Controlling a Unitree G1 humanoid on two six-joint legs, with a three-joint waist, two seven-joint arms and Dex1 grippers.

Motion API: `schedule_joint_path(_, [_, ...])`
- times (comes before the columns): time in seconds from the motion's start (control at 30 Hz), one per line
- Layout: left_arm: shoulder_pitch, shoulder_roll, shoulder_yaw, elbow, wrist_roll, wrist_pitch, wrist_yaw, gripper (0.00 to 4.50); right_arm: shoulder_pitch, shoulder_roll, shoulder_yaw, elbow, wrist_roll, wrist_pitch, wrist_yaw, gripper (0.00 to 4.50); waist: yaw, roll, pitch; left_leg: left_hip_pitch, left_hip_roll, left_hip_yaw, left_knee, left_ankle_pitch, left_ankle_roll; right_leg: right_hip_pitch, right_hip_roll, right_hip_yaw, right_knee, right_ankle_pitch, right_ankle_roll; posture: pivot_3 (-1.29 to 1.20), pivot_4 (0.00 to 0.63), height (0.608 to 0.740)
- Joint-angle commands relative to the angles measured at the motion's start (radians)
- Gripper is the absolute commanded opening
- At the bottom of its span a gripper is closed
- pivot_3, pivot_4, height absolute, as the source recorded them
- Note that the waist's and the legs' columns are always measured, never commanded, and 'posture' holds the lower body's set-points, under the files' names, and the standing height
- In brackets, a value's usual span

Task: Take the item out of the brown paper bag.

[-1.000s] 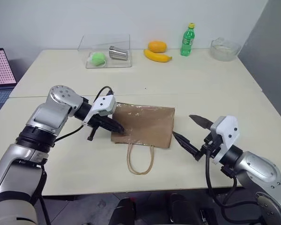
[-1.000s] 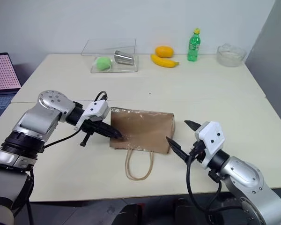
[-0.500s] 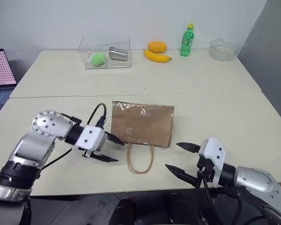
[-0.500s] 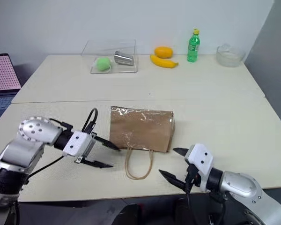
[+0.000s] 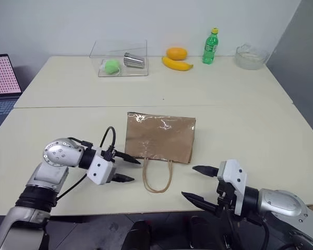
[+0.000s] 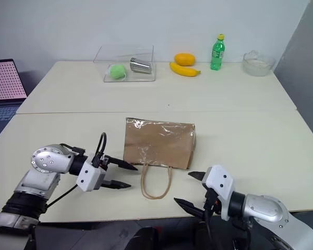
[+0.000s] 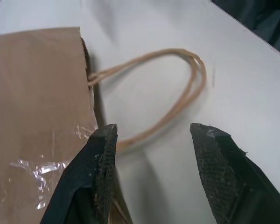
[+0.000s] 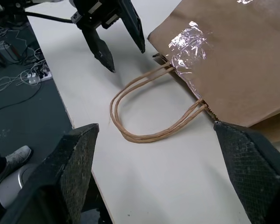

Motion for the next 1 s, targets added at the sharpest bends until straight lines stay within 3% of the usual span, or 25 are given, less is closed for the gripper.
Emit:
schedule_joint_path(0.03, [0.009,-0.005,-0.017,0.002,0.009,-0.024,0.024,2.62,-0.006,-0.011,-0.008,-0.124,0.029,0.001,-0.021,4.17,-0.001,0.000,0.000,0.000,0.000,0.000,0.000,0.000,0.000,0.000,0.000,0.000,0.000,0.000,0.000,0.00,0.150,0.740])
schedule_joint_path(0.47, [-0.021,-0.068,-0.081,0.085,0.041,-0.160,0.064,2.62,-0.027,-0.051,-0.028,-0.125,0.094,0.010,-0.076,4.17,0.000,0.000,0.000,0.007,0.000,0.000,-0.001,-0.001,0.001,0.007,0.000,0.000,-0.001,0.000,0.000,0.00,0.150,0.740])
schedule_joint_path(0.9, [-0.021,-0.078,-0.090,0.005,-0.061,-0.065,0.068,2.62,-0.015,-0.090,-0.033,-0.125,0.133,-0.010,-0.108,4.17,0.000,0.000,0.000,0.007,0.000,0.000,-0.001,-0.001,0.001,0.007,0.000,0.000,-0.001,0.000,0.000,0.00,0.150,0.740])
schedule_joint_path(1.0, [-0.011,-0.058,-0.094,-0.033,-0.096,-0.022,0.034,2.03,-0.009,-0.098,-0.030,-0.125,0.138,-0.015,-0.110,4.17,0.000,0.000,0.000,0.007,0.000,0.000,-0.001,-0.001,0.001,0.007,0.000,0.000,-0.001,0.000,0.000,0.00,0.150,0.740])
